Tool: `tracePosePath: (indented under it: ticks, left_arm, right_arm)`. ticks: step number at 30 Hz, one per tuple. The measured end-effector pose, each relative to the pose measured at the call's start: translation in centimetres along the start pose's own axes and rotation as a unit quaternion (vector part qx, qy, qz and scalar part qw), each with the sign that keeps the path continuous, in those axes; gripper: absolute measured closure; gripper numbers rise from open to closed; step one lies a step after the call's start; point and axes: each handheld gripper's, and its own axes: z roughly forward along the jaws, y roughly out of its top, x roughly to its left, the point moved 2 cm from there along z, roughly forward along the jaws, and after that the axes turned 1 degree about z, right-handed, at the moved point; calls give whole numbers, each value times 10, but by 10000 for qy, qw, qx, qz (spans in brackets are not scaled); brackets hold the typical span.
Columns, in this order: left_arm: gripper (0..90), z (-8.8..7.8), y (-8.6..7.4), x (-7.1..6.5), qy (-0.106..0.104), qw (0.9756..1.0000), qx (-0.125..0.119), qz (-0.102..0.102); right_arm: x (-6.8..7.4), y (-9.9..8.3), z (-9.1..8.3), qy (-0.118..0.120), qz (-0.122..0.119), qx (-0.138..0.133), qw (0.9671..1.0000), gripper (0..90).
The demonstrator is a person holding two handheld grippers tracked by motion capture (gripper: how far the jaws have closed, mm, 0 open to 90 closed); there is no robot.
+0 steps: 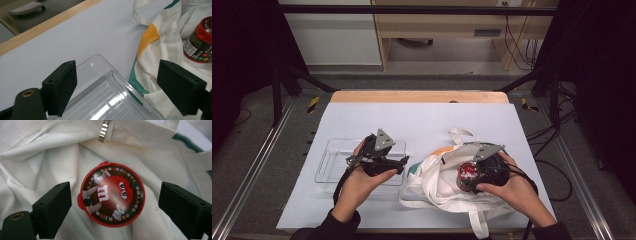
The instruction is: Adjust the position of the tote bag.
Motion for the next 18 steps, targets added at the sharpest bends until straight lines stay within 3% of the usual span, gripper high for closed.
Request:
tracePosePath:
  ticks: [11,18]
  left_arm:
    - [159,-4,-2,5,31,10000,-17,-16]
    - [152,-4,-4,9,52,10000,-10,-80]
  right_arm:
    - [0,-4,23,153,-81,303,9994,130]
    - [-2,-5,28,235,-47,364,9990,203]
